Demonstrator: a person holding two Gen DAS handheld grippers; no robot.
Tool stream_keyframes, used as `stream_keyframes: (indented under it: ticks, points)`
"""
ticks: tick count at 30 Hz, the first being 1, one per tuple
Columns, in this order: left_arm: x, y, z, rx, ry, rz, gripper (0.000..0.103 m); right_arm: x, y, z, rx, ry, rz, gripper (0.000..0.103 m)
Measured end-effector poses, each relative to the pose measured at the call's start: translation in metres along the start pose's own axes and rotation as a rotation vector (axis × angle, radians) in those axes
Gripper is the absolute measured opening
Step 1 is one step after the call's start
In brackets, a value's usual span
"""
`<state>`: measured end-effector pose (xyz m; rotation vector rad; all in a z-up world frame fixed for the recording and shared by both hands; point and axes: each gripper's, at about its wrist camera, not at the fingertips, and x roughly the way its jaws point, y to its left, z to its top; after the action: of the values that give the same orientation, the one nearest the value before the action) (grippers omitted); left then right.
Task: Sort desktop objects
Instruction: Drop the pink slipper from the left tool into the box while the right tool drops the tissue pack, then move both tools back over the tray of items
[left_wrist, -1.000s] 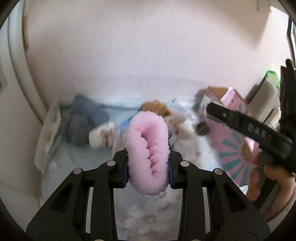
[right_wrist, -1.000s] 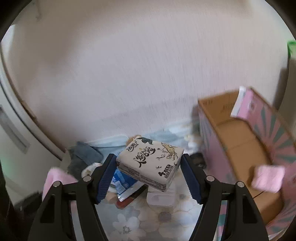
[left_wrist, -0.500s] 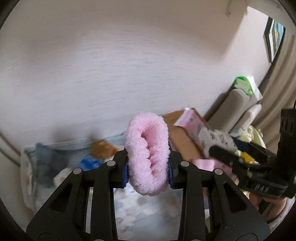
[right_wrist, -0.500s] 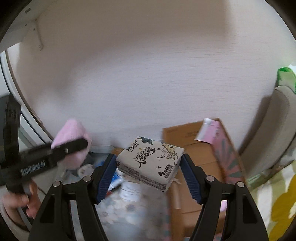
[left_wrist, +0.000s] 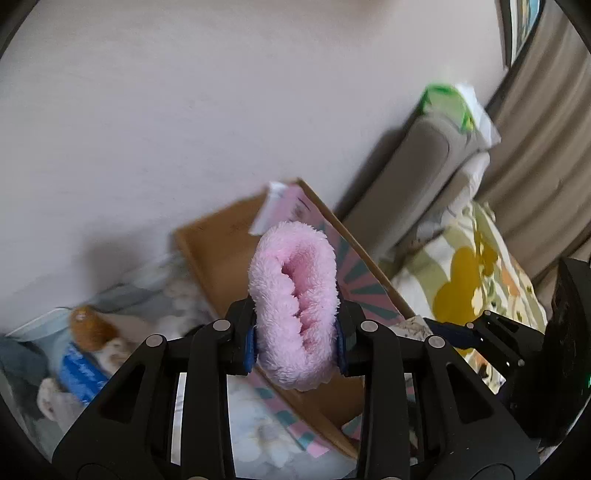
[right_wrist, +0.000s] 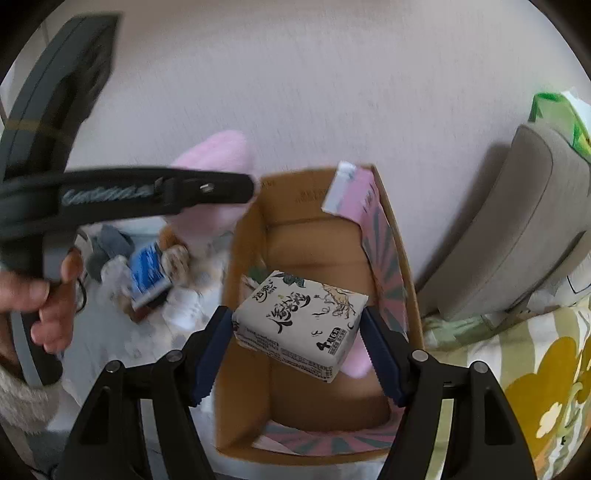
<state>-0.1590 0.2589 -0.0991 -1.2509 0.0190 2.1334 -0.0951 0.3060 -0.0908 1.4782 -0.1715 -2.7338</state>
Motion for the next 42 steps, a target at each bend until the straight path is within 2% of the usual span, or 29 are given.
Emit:
stream_keyframes:
  ticks: [4, 11, 27, 31, 32, 35, 37, 42]
  points:
    - [0.029, -0.008, 0.0, -0.006, 0.063, -0.005, 0.028, 0.012, -0.011, -0.011, -0.008, 0.052, 0.014, 0.066]
    - [0.054, -0.015, -0.003, -0.022, 0.106, 0.014, 0.028, 0.023, -0.016, -0.018, -0.019, 0.077, 0.045, 0.066]
    - [0.059, -0.005, -0.014, -0.016, 0.152, 0.052, 0.028, 0.039, -0.012, -0.023, 0.018, 0.125, 0.076, 0.066]
    - [0.06, -0.003, -0.016, -0.033, 0.172, 0.048, 0.031, 0.041, -0.01, -0.027, 0.028, 0.129, 0.044, 0.068]
    - [0.061, -0.002, -0.016, -0.047, 0.177, 0.049, 0.038, 0.041, -0.01, -0.028, 0.032, 0.134, 0.039, 0.072]
    - [0.058, -0.001, -0.017, -0.059, 0.16, 0.054, 0.1, 0.039, -0.009, -0.03, 0.036, 0.127, -0.003, 0.093]
    - [0.052, -0.002, -0.019, -0.059, 0.117, 0.045, 0.103, 0.035, -0.008, -0.032, 0.034, 0.105, -0.018, 0.101]
    - [0.044, -0.001, -0.025, -0.06, 0.098, 0.034, 0.103, 0.026, -0.005, -0.032, 0.053, 0.081, -0.019, 0.102]
